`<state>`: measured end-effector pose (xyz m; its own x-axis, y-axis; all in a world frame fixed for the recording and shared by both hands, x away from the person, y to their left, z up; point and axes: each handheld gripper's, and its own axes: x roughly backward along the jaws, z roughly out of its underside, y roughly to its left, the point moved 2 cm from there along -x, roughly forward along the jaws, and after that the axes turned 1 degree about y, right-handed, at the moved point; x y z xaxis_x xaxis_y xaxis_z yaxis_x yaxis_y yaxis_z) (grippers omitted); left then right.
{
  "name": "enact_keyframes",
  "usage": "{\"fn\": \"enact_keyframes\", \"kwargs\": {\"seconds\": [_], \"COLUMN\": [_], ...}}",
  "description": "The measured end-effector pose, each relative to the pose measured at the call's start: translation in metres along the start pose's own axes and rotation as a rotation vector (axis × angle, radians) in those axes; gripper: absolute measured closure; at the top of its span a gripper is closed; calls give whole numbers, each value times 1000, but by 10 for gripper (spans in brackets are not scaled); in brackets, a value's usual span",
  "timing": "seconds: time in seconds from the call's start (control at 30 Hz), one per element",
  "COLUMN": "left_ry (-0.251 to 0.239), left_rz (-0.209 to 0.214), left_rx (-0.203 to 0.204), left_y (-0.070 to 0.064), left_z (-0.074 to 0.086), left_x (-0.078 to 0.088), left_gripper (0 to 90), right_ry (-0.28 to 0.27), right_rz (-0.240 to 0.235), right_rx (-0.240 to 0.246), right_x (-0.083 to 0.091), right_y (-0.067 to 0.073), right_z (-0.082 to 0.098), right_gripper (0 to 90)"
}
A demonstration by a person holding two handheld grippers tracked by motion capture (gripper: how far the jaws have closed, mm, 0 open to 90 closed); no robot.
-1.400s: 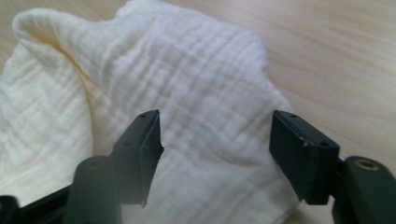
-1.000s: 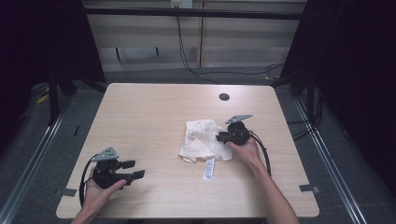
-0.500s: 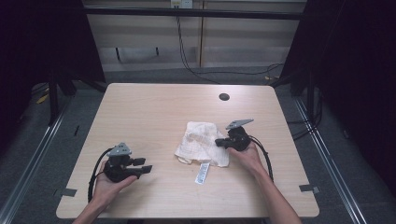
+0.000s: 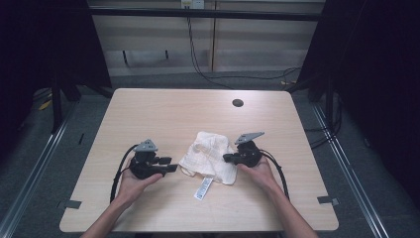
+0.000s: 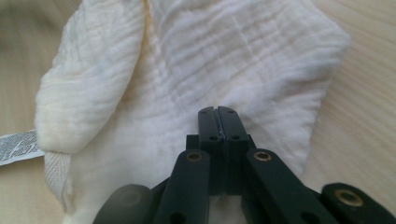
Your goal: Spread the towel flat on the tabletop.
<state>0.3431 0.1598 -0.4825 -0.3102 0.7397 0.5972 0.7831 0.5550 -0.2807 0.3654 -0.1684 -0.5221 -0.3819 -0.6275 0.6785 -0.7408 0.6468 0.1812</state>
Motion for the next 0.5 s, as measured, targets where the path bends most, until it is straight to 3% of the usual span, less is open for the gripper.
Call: {"fn": "enact_keyframes", "kwargs": {"seconds": [0.1,0.17,0.27,0.37,0.4,0.43,0.47,0.5], "left_ry": [8,8,40,38,61,82,98,104], "left_rz": [-14,22,-3,7,14,-9,-1,17], "left_rx": [-41,-38,-76,-31,-49,-69,-75,-80], "left_y": [-3,-4,-5,2,2,1,0,-1], "left_z": [-7,-9,-12,-11,-9,-7,-5,-4], "left_x": [-7,-13,-24,-36,-40,-43,-45,-47], "left_gripper": [597,618,636,571,571,613,613,731], "right_ry": [-7,0,12,15,12,6,6,2], "right_rz": [-17,-19,-23,-24,-27,-32,-32,-36], "right_rx": [-21,-23,-3,13,13,9,9,7], "right_x": [0,0,1,1,1,1,1,1], "right_y": [2,3,8,12,12,14,14,14], "right_z": [2,2,2,2,2,4,4,4], "right_gripper": [900,900,900,900,900,900,900,900]}}
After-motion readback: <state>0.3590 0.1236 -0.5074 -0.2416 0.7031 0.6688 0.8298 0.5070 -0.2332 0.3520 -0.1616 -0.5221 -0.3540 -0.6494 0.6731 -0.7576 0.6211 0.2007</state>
